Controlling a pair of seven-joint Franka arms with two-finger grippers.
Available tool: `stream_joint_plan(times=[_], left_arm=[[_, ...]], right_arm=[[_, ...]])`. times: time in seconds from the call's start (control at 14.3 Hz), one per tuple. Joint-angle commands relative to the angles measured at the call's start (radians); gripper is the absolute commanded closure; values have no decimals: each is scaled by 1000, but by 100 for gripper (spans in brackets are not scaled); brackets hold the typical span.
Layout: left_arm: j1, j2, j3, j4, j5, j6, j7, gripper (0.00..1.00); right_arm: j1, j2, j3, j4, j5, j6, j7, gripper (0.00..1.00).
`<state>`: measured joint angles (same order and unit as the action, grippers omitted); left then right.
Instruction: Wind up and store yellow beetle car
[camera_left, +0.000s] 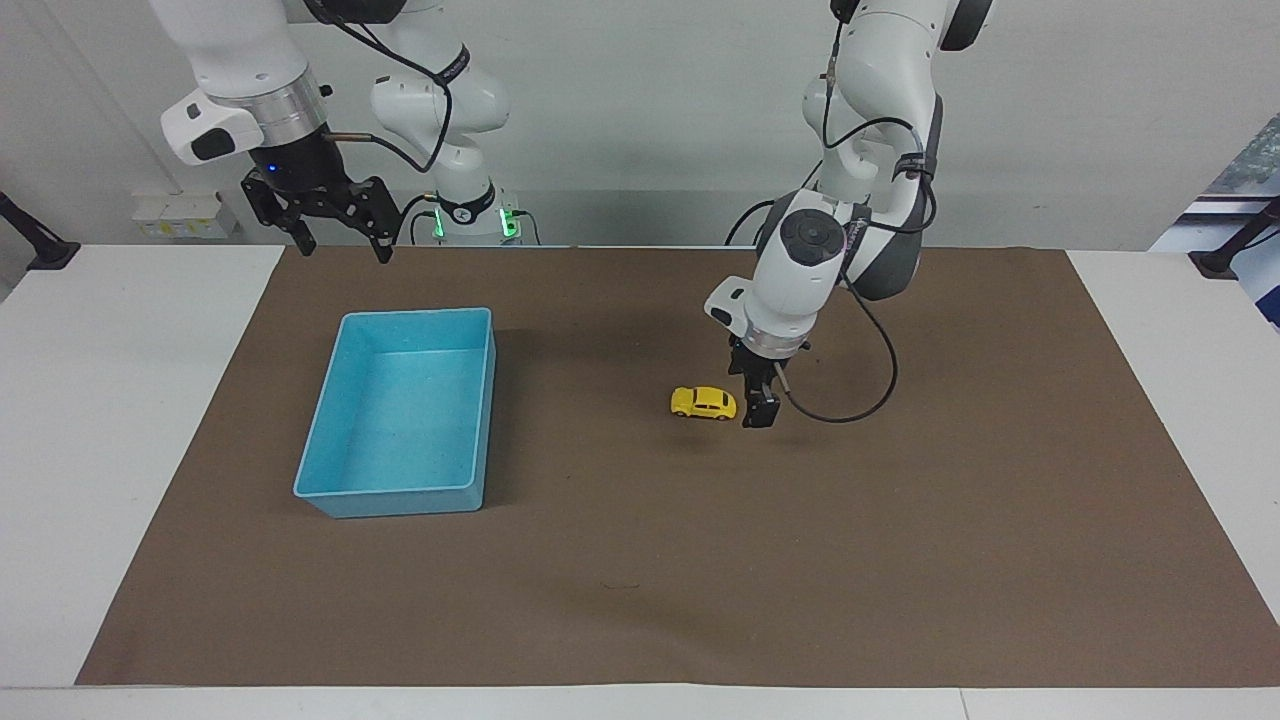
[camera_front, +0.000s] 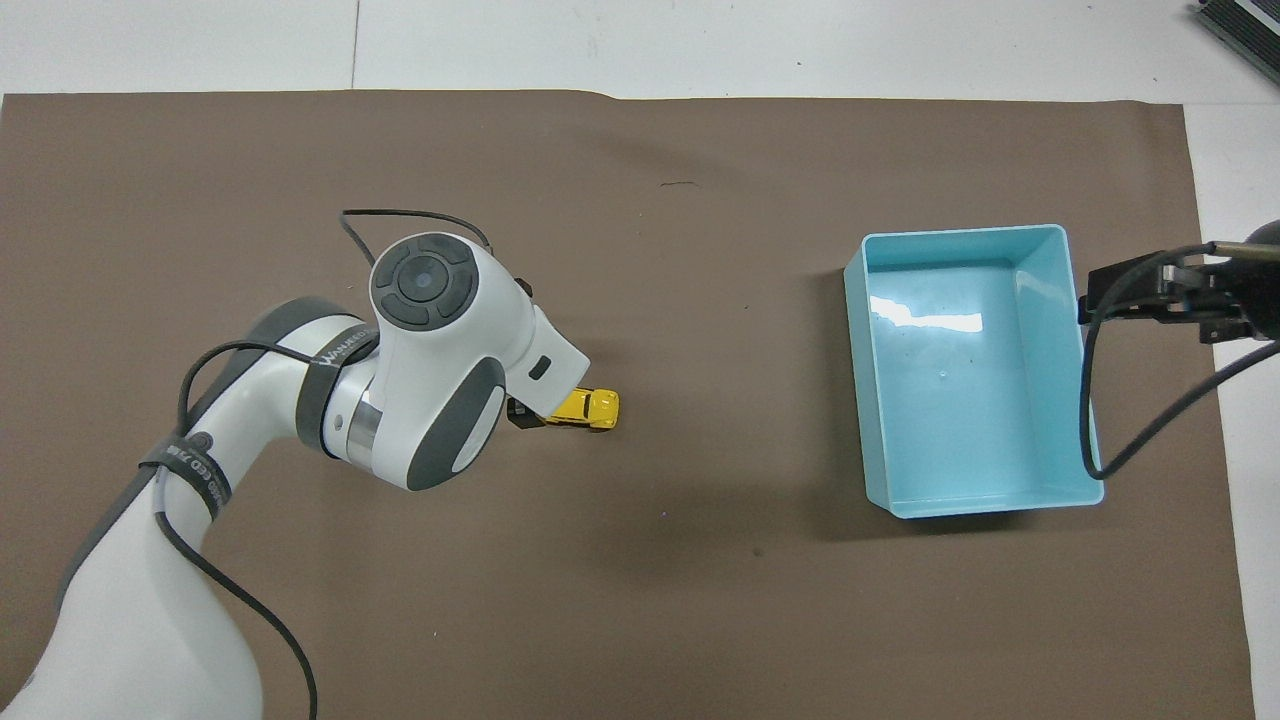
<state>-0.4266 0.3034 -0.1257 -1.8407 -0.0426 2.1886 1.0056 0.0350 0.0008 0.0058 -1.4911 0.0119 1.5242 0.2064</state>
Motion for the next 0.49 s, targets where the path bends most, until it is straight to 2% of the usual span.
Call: stream_joint_plan(times=[0.0, 0.21, 0.42], left_arm=[[-46, 22, 23, -46, 21, 71, -8, 0], [-79, 80, 23, -46, 101, 109, -93, 0], [-92, 85, 23, -49, 122, 106, -122, 1]], right_arm=[[-9, -22, -1, -28, 20, 14, -25, 0], [-9, -22, -1, -28, 20, 14, -25, 0], [-9, -22, -1, -28, 20, 14, -25, 0]])
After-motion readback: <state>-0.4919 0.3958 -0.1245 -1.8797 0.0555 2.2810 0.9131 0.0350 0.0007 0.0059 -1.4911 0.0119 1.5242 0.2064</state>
